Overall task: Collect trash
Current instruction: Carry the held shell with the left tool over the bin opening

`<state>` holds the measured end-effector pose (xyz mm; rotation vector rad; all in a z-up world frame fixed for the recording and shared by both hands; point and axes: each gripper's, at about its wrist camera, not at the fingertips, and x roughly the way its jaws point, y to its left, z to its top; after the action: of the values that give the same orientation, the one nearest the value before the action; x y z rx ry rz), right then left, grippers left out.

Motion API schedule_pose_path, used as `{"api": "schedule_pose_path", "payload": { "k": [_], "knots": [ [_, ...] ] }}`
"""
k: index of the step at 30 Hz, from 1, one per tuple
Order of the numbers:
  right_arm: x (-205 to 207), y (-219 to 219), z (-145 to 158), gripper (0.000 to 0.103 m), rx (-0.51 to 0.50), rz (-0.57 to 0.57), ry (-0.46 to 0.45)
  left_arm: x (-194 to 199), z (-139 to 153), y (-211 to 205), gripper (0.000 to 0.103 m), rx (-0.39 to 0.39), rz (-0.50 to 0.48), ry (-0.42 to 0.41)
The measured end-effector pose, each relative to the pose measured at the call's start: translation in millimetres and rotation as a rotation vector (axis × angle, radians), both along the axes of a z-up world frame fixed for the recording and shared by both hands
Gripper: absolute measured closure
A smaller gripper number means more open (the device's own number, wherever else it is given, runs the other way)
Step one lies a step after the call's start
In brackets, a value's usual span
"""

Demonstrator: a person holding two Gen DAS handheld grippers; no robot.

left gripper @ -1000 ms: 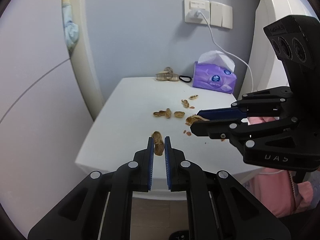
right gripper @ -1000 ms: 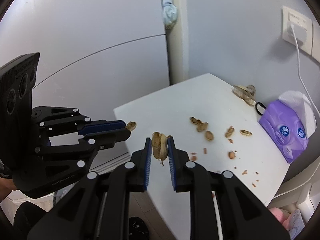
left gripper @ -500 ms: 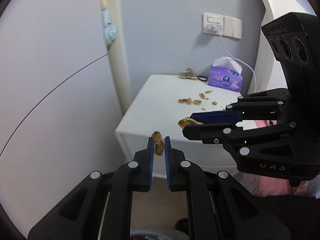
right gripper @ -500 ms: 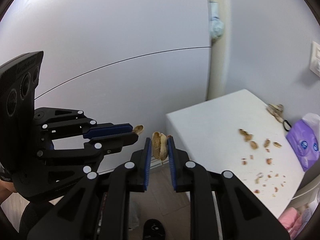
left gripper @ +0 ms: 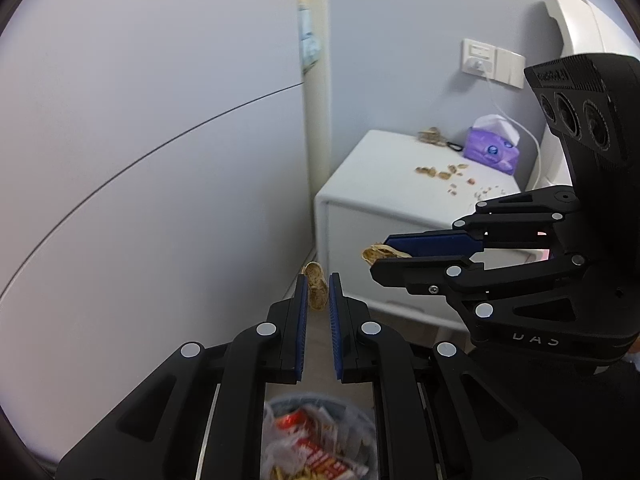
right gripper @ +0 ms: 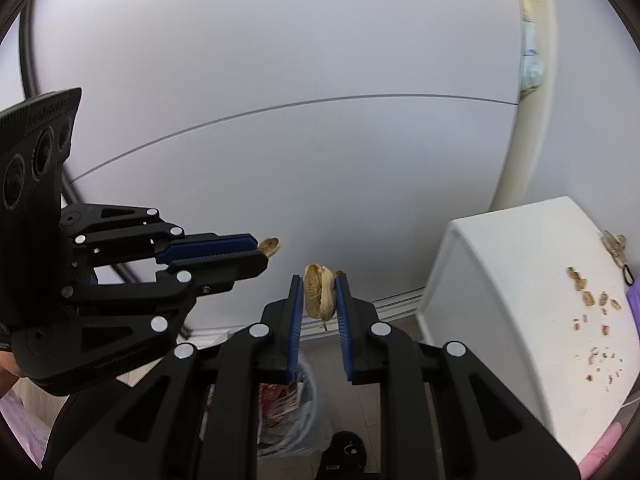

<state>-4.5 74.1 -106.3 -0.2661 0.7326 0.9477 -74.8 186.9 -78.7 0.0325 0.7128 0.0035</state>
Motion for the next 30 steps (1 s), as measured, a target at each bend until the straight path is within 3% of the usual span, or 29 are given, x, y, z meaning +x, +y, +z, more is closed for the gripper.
{"api": "schedule_pose_path", "payload": {
  "k": [12, 23, 30],
  "knots": [
    [-39.2, 41.5, -40.2, 0.085, -0.077, 0.076, 0.059, -67.2, -55.2, 30.9, 0.094, -0.058, 0.113, 0.091],
    [-67.3, 70.4, -82.3, 0.085, -0.163, 0.128, 0.11, -98.0, -103.1, 41.7, 0.094, -0.128, 0.184, 0.148],
    [-68.2, 79.3, -124.4, 0.085, -0.225, 0.131, 0.18, -116.6, -138.2, 47.0, 0.094, -0.203, 0.245, 0.194]
  ]
}}
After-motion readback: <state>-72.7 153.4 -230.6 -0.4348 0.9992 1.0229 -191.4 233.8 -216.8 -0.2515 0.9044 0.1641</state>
